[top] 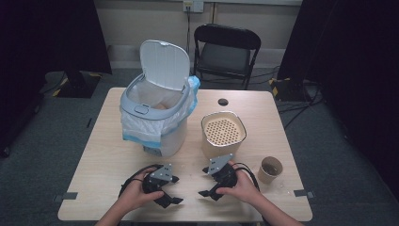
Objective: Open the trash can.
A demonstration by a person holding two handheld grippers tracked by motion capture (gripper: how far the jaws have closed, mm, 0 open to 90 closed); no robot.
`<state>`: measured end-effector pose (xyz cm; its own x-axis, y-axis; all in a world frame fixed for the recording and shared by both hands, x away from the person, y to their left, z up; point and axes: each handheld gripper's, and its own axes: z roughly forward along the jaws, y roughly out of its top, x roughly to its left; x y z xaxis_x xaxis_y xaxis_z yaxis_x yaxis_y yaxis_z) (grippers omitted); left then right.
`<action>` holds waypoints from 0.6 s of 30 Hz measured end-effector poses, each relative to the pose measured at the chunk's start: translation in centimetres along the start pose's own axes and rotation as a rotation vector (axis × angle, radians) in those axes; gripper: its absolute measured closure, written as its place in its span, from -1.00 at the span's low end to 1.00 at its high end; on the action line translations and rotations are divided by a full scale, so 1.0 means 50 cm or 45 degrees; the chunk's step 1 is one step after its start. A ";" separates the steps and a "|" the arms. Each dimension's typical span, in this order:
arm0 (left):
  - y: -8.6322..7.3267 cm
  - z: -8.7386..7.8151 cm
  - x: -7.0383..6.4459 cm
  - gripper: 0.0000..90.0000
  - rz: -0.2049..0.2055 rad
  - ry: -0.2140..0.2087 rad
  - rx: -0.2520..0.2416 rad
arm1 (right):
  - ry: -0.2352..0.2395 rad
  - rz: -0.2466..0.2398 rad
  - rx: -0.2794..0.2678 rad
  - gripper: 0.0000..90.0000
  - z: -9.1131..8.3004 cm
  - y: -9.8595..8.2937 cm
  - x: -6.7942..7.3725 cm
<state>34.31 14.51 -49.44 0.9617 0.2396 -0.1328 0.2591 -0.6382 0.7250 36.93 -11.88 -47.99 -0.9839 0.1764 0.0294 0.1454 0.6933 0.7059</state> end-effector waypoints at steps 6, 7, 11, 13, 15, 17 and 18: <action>-0.003 0.000 0.000 -0.57 0.034 0.012 0.004 | -0.007 0.007 -0.012 -0.68 -0.014 -0.002 -0.004; -0.004 0.001 0.001 -0.57 0.045 0.009 -0.011 | -0.005 0.013 -0.013 -0.68 -0.017 -0.004 -0.005; -0.011 0.001 0.002 -0.58 0.062 0.010 -0.040 | -0.004 0.012 -0.011 -0.68 -0.023 -0.006 -0.005; -0.013 0.001 0.001 -0.58 0.078 0.009 -0.038 | -0.005 0.019 -0.014 -0.68 -0.027 -0.007 -0.004; -0.014 0.002 0.000 -0.58 0.089 0.019 -0.040 | -0.009 0.011 -0.013 -0.68 -0.032 -0.008 -0.005; -0.014 0.001 -0.001 -0.59 0.091 0.018 -0.035 | -0.008 0.017 -0.014 -0.68 -0.037 -0.009 -0.005; -0.014 0.001 -0.001 -0.60 0.089 0.015 -0.036 | -0.010 0.018 -0.015 -0.68 -0.038 -0.010 -0.005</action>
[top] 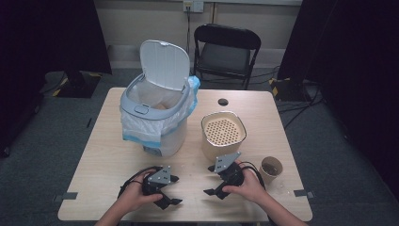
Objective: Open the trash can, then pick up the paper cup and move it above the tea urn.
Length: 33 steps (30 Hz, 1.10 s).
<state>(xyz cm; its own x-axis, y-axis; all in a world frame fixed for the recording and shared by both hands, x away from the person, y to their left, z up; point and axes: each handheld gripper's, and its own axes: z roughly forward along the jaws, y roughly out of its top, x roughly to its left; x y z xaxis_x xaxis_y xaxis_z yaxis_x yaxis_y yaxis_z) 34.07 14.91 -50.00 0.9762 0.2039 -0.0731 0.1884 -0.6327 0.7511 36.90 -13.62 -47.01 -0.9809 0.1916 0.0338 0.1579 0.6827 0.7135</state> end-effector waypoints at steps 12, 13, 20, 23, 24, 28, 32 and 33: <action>0.000 0.004 -0.007 -0.67 0.081 0.008 0.027 | -0.012 0.015 -0.021 -0.68 -0.038 0.001 -0.006; 0.000 0.004 -0.007 -0.67 0.082 0.007 0.025 | -0.012 0.015 -0.021 -0.68 -0.038 0.001 -0.006; 0.000 0.004 -0.007 -0.67 0.081 0.009 0.027 | -0.024 0.018 -0.021 -0.68 -0.060 0.000 -0.010; 0.000 0.004 -0.007 -0.67 0.084 0.008 0.026 | -0.020 0.034 -0.030 -0.68 -0.074 -0.002 -0.013; 0.001 0.004 -0.007 -0.68 0.086 0.006 0.025 | -0.032 0.038 -0.029 -0.68 -0.081 -0.002 -0.015; 0.001 0.004 -0.007 -0.68 0.086 0.006 0.024 | -0.049 0.049 -0.045 -0.68 -0.104 0.001 -0.022; 0.001 0.004 -0.007 -0.68 0.088 0.006 0.028 | -0.066 0.071 -0.052 -0.68 -0.132 0.002 -0.029; 0.001 0.004 -0.007 -0.68 0.087 0.005 0.025 | -0.071 0.072 -0.056 -0.68 -0.136 0.002 -0.031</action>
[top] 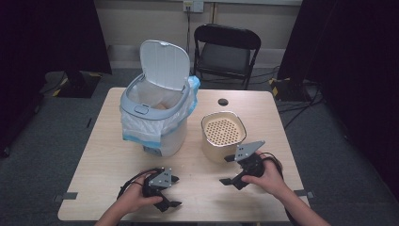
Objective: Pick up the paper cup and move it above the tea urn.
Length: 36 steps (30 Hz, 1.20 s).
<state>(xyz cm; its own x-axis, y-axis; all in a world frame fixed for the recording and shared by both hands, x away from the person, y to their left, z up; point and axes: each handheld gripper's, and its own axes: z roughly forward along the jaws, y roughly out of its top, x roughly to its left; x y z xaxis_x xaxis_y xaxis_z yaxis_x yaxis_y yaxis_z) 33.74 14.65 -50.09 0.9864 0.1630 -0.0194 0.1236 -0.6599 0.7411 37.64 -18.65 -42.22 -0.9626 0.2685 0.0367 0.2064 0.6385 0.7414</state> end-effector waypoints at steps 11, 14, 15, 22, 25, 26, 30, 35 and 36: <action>0.001 -0.001 0.000 -0.68 0.001 0.000 0.009 | -0.038 0.003 0.029 -0.68 -0.047 -0.009 -0.011; 0.001 -0.001 0.000 -0.68 0.002 0.000 0.009 | -0.053 0.019 0.020 -0.68 -0.060 -0.016 -0.014; 0.000 0.000 0.000 -0.68 0.001 0.000 0.005 | -0.060 0.021 0.014 -0.68 -0.065 -0.019 -0.016; 0.001 -0.001 0.000 -0.69 0.002 -0.001 0.009 | -0.095 0.057 -0.022 -0.68 -0.098 -0.033 -0.027; 0.001 -0.001 0.001 -0.69 0.005 -0.004 0.010 | -0.108 0.062 -0.013 -0.68 -0.105 -0.037 -0.030; 0.001 -0.001 0.001 -0.69 0.005 -0.004 0.010 | -0.112 0.064 -0.005 -0.68 -0.108 -0.039 -0.031; 0.001 -0.001 0.001 -0.69 0.005 -0.004 0.010 | -0.132 0.074 -0.011 -0.68 -0.123 -0.047 -0.037; 0.001 -0.001 0.001 -0.69 0.006 -0.004 0.011 | -0.165 0.098 -0.014 -0.68 -0.140 -0.062 -0.045; 0.001 -0.001 0.001 -0.69 0.005 -0.004 0.011 | -0.171 0.100 -0.013 -0.68 -0.143 -0.065 -0.048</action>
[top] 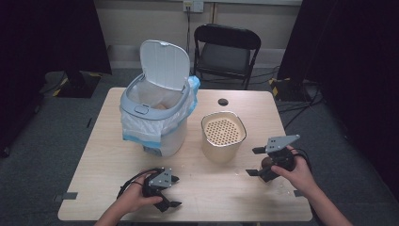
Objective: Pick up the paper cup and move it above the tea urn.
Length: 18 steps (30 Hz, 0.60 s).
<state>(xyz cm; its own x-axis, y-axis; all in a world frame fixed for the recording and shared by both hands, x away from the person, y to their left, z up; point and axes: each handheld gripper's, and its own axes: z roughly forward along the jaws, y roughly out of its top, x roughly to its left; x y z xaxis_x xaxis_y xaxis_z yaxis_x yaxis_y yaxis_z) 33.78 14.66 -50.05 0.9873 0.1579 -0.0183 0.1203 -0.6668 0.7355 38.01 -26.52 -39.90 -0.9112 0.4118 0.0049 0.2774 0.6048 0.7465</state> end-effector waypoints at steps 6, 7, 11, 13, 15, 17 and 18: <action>0.000 0.000 0.000 -0.70 0.000 0.000 0.000 | -0.044 0.025 0.005 -0.68 -0.016 -0.013 -0.015; 0.000 0.000 0.000 -0.70 0.000 0.000 0.000 | -0.049 0.032 0.003 -0.68 -0.019 -0.016 -0.017; 0.000 0.000 0.000 -0.70 0.001 -0.001 -0.001 | -0.063 0.054 -0.007 -0.68 -0.027 -0.027 -0.024; 0.000 0.000 0.000 -0.70 0.001 -0.001 0.000 | -0.068 0.062 -0.011 -0.68 -0.031 -0.033 -0.028; 0.000 0.000 0.000 -0.69 0.000 -0.001 0.000 | -0.072 0.078 -0.021 -0.68 -0.035 -0.042 -0.032; 0.000 0.000 0.000 -0.70 0.001 -0.001 0.000 | -0.072 0.082 -0.018 -0.68 -0.035 -0.045 -0.032; 0.000 0.000 0.000 -0.70 0.001 -0.001 -0.001 | -0.079 0.081 -0.014 -0.68 -0.035 -0.049 -0.033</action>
<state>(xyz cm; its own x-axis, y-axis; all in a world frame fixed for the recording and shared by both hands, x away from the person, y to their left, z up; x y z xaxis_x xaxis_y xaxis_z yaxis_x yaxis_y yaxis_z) 33.78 14.66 -50.05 0.9874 0.1569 -0.0183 0.1196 -0.6665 0.7358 38.28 -29.85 -40.58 -0.8712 0.4907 0.0116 0.3304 0.5688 0.7532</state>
